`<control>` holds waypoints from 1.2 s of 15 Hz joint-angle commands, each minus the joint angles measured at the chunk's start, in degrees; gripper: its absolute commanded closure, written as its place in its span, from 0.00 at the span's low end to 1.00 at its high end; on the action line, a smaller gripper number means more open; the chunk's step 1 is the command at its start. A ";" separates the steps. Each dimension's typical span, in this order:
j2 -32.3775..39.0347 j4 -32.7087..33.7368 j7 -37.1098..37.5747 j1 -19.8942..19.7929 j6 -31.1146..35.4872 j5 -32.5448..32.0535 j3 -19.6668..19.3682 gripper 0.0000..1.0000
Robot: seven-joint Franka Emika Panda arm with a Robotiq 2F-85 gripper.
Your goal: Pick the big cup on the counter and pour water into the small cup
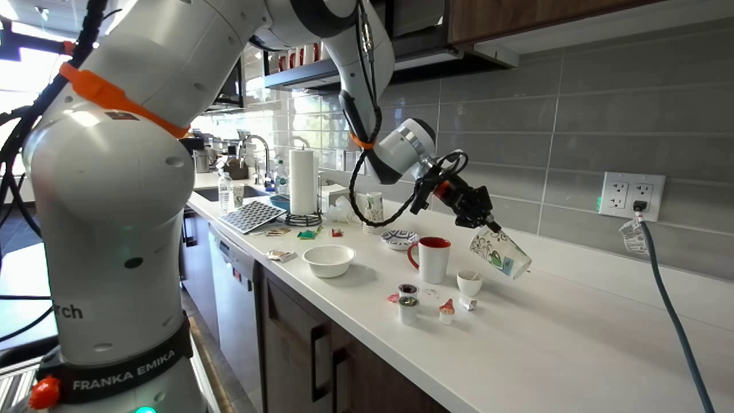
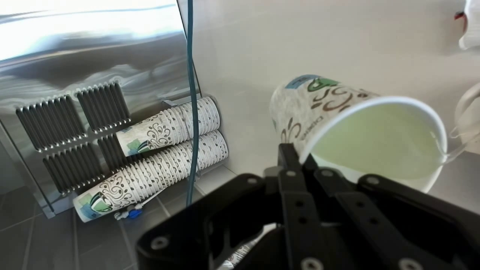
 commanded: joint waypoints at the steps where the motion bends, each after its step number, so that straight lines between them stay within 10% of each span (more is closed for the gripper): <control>1: 0.85 1.29 -0.45 0.18 -2.30 -1.39 0.56 0.99; 18: -0.26 1.58 1.57 -0.98 -1.37 1.31 0.94 0.99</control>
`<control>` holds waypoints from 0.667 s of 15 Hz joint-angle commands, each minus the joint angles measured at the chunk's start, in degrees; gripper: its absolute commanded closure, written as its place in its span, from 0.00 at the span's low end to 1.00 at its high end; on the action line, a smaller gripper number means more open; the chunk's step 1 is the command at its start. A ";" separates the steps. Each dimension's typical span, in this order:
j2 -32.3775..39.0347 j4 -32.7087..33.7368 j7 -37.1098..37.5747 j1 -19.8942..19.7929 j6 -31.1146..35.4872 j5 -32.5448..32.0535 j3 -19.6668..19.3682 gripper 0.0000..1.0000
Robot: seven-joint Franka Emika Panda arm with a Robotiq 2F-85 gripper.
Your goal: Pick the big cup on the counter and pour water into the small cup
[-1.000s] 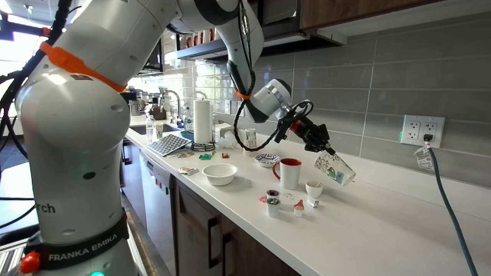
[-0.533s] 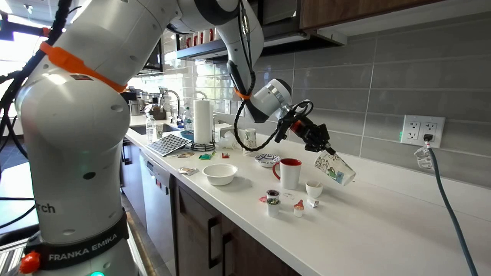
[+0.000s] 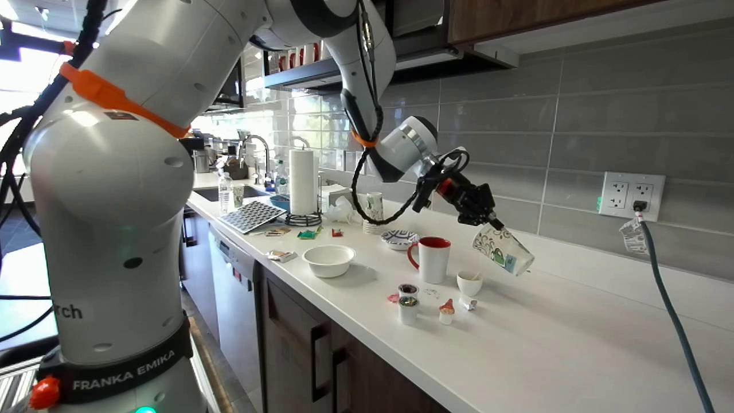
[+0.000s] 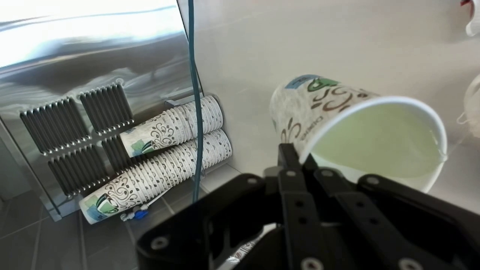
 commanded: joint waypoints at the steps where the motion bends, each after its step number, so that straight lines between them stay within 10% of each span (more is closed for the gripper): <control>1: -0.47 0.58 1.04 -0.82 -1.12 1.67 1.02 0.99; 10: -1.81 0.43 3.25 -2.03 0.09 6.13 1.46 0.99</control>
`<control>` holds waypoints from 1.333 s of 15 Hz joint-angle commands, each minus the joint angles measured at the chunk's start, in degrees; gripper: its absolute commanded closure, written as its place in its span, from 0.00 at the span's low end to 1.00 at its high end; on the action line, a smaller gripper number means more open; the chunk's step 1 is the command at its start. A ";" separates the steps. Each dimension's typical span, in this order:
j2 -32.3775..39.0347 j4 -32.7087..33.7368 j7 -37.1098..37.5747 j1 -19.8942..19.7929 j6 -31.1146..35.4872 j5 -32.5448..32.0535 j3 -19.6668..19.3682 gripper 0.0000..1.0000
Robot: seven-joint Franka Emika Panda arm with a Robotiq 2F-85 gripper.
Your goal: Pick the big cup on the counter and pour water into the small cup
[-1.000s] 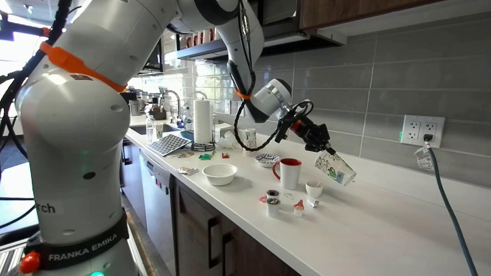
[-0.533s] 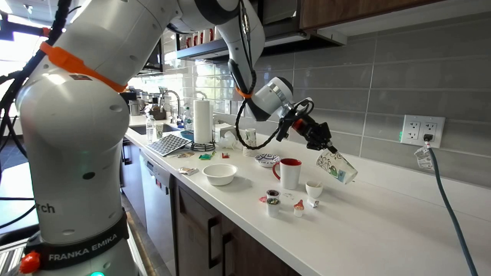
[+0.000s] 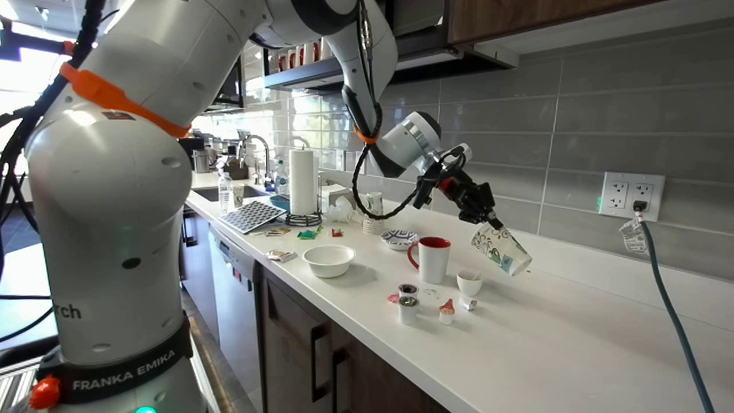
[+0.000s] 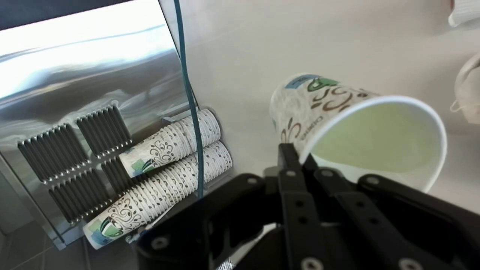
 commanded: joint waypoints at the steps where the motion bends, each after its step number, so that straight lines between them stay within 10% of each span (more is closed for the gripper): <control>1: -1.97 -0.81 1.30 -1.00 0.24 3.18 0.79 0.99; 20: -21.43 -18.09 21.74 -5.09 5.32 15.10 -0.06 0.99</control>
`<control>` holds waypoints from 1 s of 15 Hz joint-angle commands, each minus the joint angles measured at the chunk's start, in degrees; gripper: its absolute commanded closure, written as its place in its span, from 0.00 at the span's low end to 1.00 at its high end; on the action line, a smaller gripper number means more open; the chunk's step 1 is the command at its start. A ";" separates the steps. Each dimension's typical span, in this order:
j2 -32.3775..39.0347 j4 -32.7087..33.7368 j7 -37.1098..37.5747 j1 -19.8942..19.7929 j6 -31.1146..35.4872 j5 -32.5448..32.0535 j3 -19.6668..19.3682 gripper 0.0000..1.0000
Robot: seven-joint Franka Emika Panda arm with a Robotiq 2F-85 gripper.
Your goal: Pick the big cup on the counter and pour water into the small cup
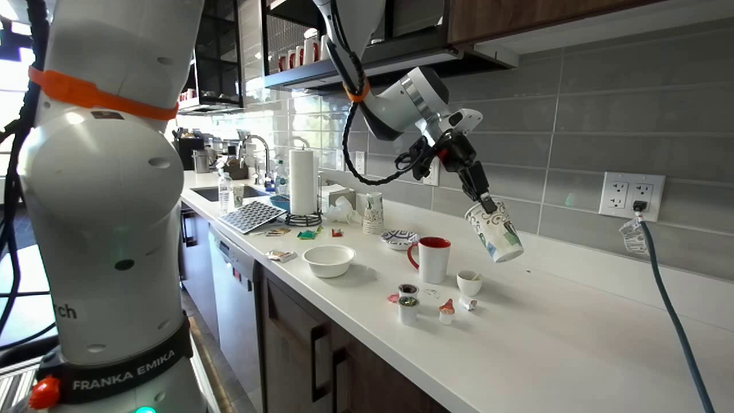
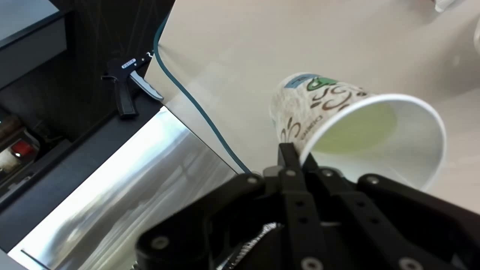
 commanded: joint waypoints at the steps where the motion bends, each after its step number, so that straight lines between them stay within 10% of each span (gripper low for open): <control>1: -6.11 -7.57 5.72 -1.32 4.74 2.37 -0.04 0.99; 15: -14.20 -20.23 12.58 -7.48 19.84 12.52 -3.08 0.99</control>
